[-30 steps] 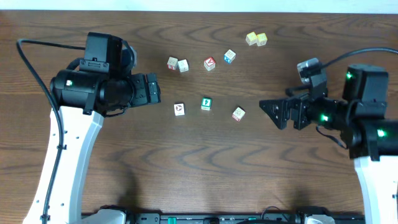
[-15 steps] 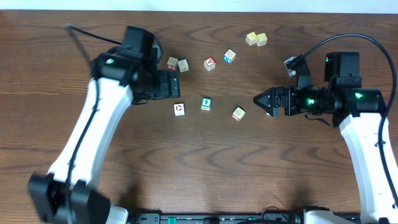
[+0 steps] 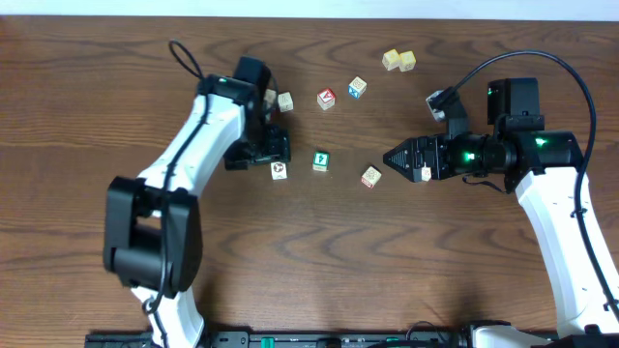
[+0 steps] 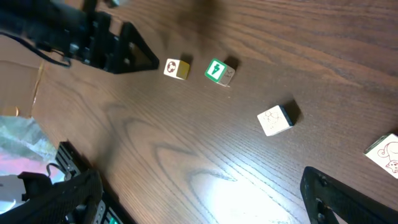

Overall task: Lift 4 blocks
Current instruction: 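Lower the left gripper and grasp the white '0' block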

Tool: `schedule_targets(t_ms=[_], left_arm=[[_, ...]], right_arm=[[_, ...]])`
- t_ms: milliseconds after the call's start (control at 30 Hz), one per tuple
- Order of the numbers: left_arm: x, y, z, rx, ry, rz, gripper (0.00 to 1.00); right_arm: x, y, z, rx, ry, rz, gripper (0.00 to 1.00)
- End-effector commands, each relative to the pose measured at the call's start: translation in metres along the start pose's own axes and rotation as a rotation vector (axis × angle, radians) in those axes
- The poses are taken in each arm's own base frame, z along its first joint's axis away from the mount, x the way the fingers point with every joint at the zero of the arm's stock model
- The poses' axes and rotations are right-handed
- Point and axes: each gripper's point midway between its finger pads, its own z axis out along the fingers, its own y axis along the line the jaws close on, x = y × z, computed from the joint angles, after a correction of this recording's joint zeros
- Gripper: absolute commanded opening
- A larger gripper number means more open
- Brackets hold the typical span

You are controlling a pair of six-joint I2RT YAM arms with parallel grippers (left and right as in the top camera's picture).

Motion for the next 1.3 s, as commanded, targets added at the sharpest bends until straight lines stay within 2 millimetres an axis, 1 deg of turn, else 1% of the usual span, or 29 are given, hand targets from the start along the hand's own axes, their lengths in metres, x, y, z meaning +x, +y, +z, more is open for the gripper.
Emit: schedule_targets(t_ms=[0, 133, 200, 300, 400, 500, 567, 633, 767, 800, 900, 1100, 1267], left_arm=[[0.007, -0.006, 0.024, -0.017, 0.054, 0.019, 0.80], [0.005, -0.007, 0.040, -0.034, 0.063, 0.030, 0.80], [0.001, -0.006, 0.044, -0.039, 0.056, 0.031, 0.80], [-0.004, -0.007, 0.050, -0.036, 0.044, 0.033, 0.76], [-0.004, -0.008, 0.054, -0.039, 0.049, 0.037, 0.75], [-0.004, -0.008, 0.056, -0.041, 0.048, 0.038, 0.70], [-0.007, -0.004, 0.056, -0.063, 0.034, 0.039, 0.66], [-0.008, -0.001, 0.056, -0.085, 0.025, 0.042, 0.65], [-0.008, -0.002, 0.057, -0.086, 0.025, 0.041, 0.54], [-0.007, -0.003, 0.057, -0.086, 0.025, 0.043, 0.52], [-0.003, -0.004, 0.061, -0.089, 0.032, 0.052, 0.52], [0.005, -0.007, 0.076, -0.087, 0.029, 0.076, 0.52], [0.002, -0.003, 0.076, -0.114, 0.014, 0.072, 0.52]], right_arm=[[-0.005, 0.003, -0.001, 0.000, -0.009, -0.005, 0.99], [-0.005, 0.003, -0.001, 0.000, -0.008, -0.005, 0.99], [-0.005, 0.003, -0.001, 0.000, -0.008, -0.004, 0.99], [-0.005, 0.003, -0.001, 0.000, -0.008, -0.005, 0.99], [-0.005, 0.003, -0.001, 0.000, -0.008, -0.005, 0.99], [-0.005, 0.003, -0.001, 0.000, -0.008, -0.005, 0.99], [-0.005, 0.003, -0.001, 0.000, -0.008, -0.005, 0.99], [-0.005, 0.003, -0.001, 0.000, -0.008, -0.004, 0.99], [-0.004, 0.003, -0.001, -0.001, -0.005, -0.003, 0.99], [-0.004, 0.003, -0.001, -0.002, -0.004, -0.003, 0.99], [-0.004, 0.003, -0.001, -0.002, -0.004, -0.003, 0.99], [-0.003, 0.003, -0.001, -0.001, -0.001, -0.001, 0.99], [-0.003, 0.003, -0.001, -0.002, 0.000, 0.000, 0.99]])
